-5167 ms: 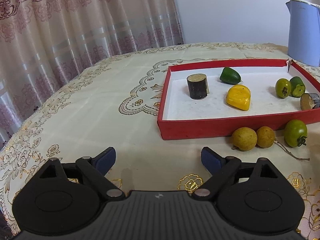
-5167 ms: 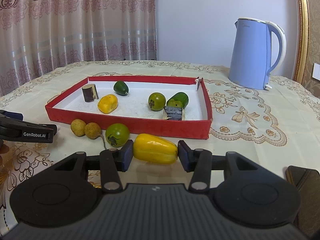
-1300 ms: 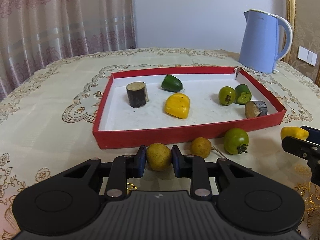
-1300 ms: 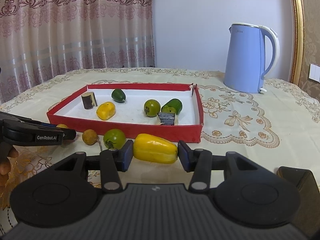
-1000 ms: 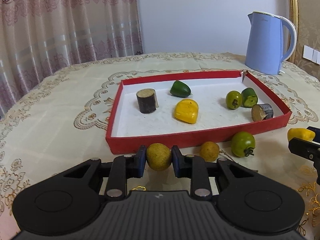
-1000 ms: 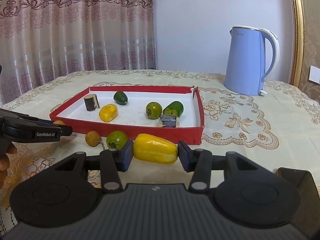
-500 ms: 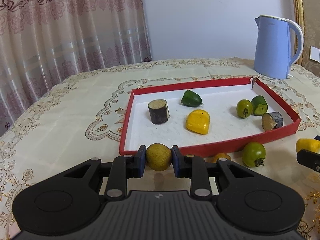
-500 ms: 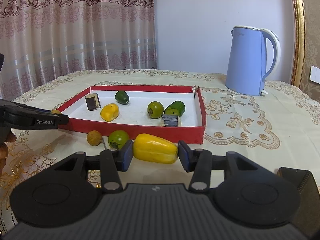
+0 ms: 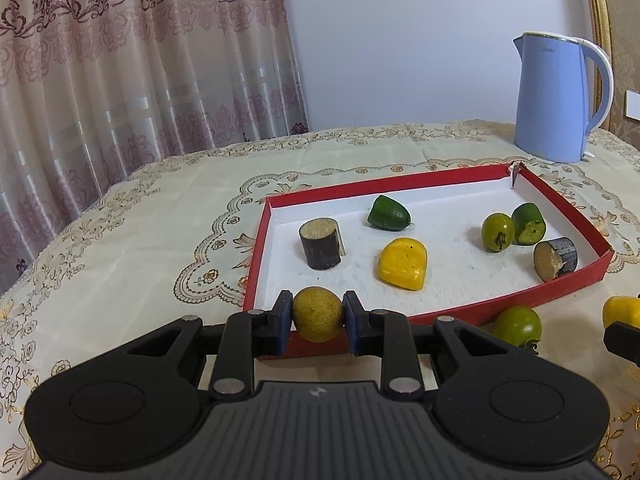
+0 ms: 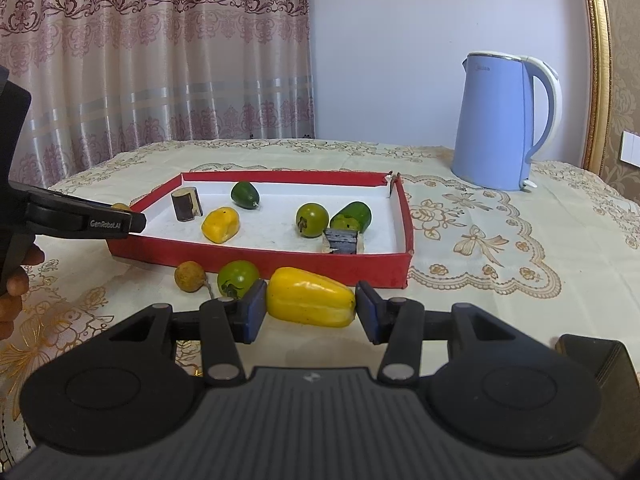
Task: Organize fruits
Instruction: 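Lift the quince over the tray rim and release it with the left gripper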
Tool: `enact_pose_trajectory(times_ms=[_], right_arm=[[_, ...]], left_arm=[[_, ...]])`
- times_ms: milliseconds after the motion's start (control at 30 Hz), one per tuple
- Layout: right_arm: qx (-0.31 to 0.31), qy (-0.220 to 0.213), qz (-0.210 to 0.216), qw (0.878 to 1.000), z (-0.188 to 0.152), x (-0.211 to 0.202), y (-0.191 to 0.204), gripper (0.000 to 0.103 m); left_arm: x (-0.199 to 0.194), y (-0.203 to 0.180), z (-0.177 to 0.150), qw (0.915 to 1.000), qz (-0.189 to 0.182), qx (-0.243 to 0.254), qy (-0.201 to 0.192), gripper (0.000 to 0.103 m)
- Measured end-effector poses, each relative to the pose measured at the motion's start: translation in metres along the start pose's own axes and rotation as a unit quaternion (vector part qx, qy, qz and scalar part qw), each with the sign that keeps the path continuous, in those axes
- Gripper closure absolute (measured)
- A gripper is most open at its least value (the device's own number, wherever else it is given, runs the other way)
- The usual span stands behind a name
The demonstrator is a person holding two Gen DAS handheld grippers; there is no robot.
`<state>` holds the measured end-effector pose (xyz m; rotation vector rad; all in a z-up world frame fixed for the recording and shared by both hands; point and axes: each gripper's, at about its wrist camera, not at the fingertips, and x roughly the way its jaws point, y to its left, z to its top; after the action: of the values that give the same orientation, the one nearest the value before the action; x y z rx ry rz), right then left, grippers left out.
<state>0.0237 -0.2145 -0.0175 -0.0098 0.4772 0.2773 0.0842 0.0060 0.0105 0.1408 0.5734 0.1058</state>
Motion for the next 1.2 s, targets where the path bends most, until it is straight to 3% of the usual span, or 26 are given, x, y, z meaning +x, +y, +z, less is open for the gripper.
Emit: enact_pose_trajectory(times_ms=[1200], right_arm=[[0.005,0.004,0.005,1.0,0.0,0.005,-0.003,0.057]], left_arm=[[0.036,-0.017,0.029,0.9989,0.027,0.039,-0.005,0.077]])
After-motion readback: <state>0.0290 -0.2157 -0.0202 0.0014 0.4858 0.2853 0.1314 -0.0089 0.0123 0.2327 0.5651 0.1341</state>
